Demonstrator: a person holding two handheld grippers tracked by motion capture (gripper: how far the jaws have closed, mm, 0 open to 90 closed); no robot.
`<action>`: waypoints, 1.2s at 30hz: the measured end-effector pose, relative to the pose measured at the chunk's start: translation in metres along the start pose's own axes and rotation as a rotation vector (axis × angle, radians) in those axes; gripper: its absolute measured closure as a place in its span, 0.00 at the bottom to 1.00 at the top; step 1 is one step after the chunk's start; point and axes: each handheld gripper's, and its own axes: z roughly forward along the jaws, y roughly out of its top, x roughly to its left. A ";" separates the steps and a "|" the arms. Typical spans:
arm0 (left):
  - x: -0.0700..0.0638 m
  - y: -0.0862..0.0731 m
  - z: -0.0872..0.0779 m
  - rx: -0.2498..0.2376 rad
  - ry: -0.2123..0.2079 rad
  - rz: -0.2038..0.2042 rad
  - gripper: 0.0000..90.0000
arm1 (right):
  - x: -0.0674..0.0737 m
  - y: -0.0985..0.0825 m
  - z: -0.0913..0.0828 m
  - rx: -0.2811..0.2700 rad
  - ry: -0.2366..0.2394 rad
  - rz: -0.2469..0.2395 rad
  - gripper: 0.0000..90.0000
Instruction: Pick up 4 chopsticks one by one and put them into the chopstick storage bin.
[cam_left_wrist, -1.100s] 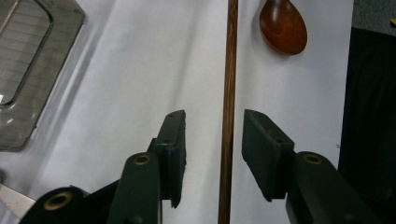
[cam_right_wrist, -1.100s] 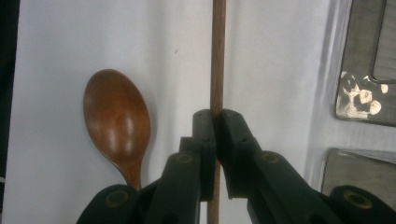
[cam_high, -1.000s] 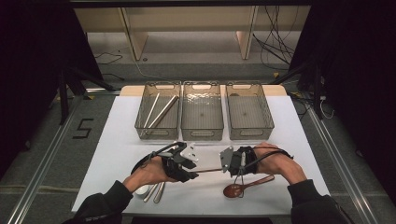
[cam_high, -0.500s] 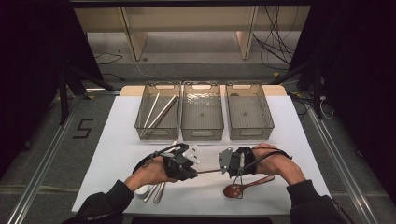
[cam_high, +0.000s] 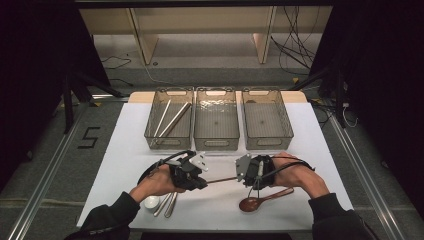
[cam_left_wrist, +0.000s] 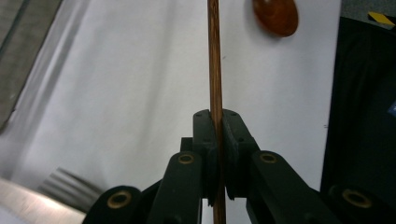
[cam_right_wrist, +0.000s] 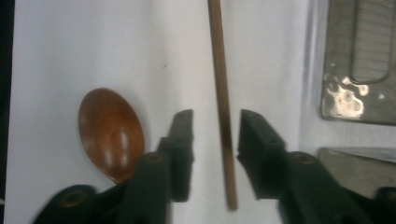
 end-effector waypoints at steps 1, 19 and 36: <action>0.002 -0.002 -0.002 0.001 0.005 -0.008 0.95 | 0.000 -0.001 -0.001 -0.003 0.000 0.024 0.64; 0.037 -0.029 -0.039 -0.114 0.140 -0.206 0.95 | 0.011 -0.021 -0.005 -0.189 -0.095 0.351 0.38; 0.066 -0.037 -0.063 -0.229 0.272 -0.353 0.95 | 0.024 -0.044 -0.005 -0.261 -0.036 0.524 0.36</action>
